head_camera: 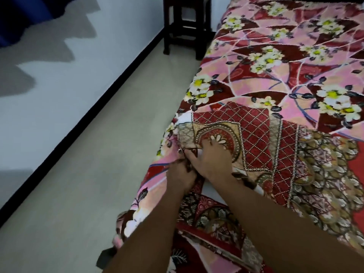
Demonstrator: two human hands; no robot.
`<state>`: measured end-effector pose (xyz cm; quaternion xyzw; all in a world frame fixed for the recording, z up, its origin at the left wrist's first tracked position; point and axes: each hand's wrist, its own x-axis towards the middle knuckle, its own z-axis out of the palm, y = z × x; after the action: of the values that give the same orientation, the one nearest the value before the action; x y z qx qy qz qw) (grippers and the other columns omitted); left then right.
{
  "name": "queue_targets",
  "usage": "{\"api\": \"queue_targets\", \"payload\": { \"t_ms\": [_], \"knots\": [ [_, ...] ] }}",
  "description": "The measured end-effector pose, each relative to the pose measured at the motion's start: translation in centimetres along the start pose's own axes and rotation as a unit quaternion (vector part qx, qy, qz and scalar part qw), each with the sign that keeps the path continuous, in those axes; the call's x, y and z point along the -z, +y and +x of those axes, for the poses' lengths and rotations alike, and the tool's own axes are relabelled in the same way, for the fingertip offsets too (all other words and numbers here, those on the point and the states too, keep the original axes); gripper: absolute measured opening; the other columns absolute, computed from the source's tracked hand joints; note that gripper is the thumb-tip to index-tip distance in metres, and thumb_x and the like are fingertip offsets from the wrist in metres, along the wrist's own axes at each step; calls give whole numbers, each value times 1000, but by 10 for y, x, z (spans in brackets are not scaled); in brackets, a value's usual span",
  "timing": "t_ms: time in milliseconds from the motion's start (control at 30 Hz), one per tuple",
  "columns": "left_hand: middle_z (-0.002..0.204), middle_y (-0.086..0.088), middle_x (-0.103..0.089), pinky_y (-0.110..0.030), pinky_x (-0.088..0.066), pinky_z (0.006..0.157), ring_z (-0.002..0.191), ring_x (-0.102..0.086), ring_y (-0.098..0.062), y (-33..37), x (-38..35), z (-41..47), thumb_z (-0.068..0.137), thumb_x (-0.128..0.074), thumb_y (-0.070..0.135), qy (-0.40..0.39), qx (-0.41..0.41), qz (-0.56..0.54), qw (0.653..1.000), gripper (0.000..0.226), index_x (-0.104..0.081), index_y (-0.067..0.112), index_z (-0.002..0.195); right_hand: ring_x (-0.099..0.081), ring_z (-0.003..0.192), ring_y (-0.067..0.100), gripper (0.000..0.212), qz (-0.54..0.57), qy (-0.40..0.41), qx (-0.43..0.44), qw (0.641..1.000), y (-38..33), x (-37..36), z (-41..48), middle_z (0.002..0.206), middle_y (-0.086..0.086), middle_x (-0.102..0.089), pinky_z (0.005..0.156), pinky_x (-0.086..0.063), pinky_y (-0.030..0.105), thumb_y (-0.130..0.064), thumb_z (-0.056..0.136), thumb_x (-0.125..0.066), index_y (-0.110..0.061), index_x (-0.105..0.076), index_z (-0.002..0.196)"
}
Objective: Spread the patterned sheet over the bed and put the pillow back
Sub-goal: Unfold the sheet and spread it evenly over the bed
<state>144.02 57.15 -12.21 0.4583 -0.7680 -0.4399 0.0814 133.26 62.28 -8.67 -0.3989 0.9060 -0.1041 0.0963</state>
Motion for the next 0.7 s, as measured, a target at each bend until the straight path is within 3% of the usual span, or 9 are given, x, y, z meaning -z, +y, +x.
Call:
{"api": "queue_targets", "payload": {
  "t_ms": [67,133,233,333,400,467,533,600,700],
  "knots": [
    [78,-9,-70,-36,-42,52,72,-65,-33,-5,1,1,73,-45,55,-7,-8,-46,999,57,-68,10,99,-65,101,32,60,-14,-9,15,1000,-19,0,8,105,10,-67,82,-53,39,-68,91,-45,-15,-67,107],
    [88,-10,-71,-33,-38,53,78,-65,-32,-7,7,-4,79,-42,50,36,-8,-50,998,57,-64,9,113,-69,88,30,40,1,0,28,1000,-37,2,13,93,9,-70,71,-51,33,-48,98,-49,-14,-70,94],
    [87,-15,-70,-37,-40,60,79,-64,-35,-6,29,-8,93,-41,45,172,-6,13,985,42,-61,13,111,-67,87,27,32,75,92,33,992,-55,3,19,96,7,-69,69,-46,31,-35,102,-47,-14,-70,98],
    [79,-16,-67,-39,-41,62,74,-62,-38,-8,65,1,94,-43,40,308,42,64,948,28,-55,15,101,-61,88,22,20,233,188,107,948,-83,5,20,100,5,-65,72,-50,35,-25,102,-51,-12,-66,102],
    [79,-16,-67,-39,-41,62,74,-62,-38,-11,86,8,96,-47,34,379,86,57,920,19,-52,17,99,-60,82,22,16,271,191,161,930,-108,8,17,96,4,-64,67,-50,36,-22,101,-54,-11,-66,98],
    [86,-20,-66,-42,-43,66,81,-63,-41,-20,104,12,96,-47,29,442,142,46,885,19,-54,15,106,-60,81,28,17,244,187,186,933,-125,7,11,93,7,-64,64,-46,37,-24,98,-57,-12,-66,92],
    [98,-22,-66,-44,-45,72,93,-62,-44,-40,119,15,97,-48,27,450,206,30,869,25,-55,14,116,-59,84,28,18,214,185,174,943,-122,2,6,93,8,-63,67,-48,38,-27,95,-56,-11,-65,92],
    [109,-22,-66,-45,-47,81,104,-62,-44,-61,133,16,98,-49,26,402,275,25,873,26,-54,14,120,-57,93,27,21,182,131,124,967,-100,-5,3,101,7,-61,76,-51,41,-30,96,-53,-13,-64,103],
    [112,-21,-66,-48,-50,87,103,-63,-44,-78,141,24,97,-50,26,381,276,35,882,25,-51,15,120,-55,106,28,30,108,70,58,990,-52,-20,-8,116,8,-59,89,-50,45,-35,99,-50,-15,-60,119]
  ]
}}
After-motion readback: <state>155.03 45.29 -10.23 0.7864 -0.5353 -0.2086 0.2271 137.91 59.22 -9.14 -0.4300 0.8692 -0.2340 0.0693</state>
